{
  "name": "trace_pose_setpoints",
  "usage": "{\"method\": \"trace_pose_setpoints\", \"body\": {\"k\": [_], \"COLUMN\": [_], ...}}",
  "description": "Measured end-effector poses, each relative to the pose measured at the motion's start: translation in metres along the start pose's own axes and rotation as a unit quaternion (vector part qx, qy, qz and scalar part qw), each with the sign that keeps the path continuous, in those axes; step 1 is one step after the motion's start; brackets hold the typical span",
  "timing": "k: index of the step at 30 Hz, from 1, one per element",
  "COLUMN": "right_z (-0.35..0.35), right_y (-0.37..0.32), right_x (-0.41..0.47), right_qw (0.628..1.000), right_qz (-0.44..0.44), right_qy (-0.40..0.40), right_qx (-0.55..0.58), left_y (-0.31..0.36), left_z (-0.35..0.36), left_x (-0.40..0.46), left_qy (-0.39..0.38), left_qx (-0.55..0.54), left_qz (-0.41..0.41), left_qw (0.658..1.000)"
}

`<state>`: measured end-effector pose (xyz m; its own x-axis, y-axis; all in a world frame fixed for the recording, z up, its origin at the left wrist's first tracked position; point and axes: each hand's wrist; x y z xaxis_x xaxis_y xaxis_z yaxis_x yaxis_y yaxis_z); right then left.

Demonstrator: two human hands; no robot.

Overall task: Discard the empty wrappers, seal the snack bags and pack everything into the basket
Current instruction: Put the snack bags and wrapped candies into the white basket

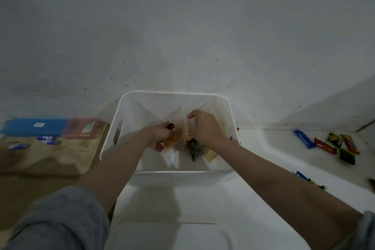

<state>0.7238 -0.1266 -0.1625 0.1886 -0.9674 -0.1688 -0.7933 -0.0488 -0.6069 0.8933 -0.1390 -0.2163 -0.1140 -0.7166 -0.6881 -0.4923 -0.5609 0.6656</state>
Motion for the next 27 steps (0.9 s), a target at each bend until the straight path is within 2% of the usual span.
{"method": "trace_pose_setpoints", "body": {"k": [4, 11, 16, 21, 25, 27], "right_z": [-0.003, -0.016, -0.041, -0.076, -0.104, -0.115], "right_y": [0.002, 0.009, 0.019, 0.047, 0.099, 0.135], "right_x": [-0.017, -0.071, -0.111, -0.163, -0.215, -0.24], "right_qw": [1.0, 0.994, 0.993, 0.984, 0.972, 0.965], "right_qz": [-0.008, -0.065, -0.047, 0.003, 0.051, 0.085], "right_qy": [0.001, 0.077, 0.103, 0.149, 0.194, 0.214], "right_qx": [0.016, 0.049, 0.043, 0.096, 0.119, 0.129], "left_y": [0.006, 0.024, 0.05, 0.076, 0.081, 0.076], "left_z": [0.01, 0.025, 0.062, 0.119, 0.204, 0.257], "left_x": [-0.004, -0.026, -0.079, -0.129, -0.162, -0.171], "left_qy": [0.01, 0.123, 0.189, 0.241, 0.301, 0.275], "left_qx": [0.017, 0.024, 0.07, 0.104, 0.143, 0.154], "left_qz": [-0.029, -0.028, 0.059, 0.158, 0.255, 0.293], "left_qw": [0.999, 0.992, 0.978, 0.952, 0.908, 0.903]}}
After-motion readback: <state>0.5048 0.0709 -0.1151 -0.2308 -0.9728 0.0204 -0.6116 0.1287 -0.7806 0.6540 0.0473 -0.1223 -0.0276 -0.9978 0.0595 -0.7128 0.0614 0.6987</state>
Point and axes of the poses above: each hand's wrist, its own x-axis towards the middle knuckle, its own z-axis out of the palm, y = z × x, and after that the axes turned 4 degrees about z, right-handed
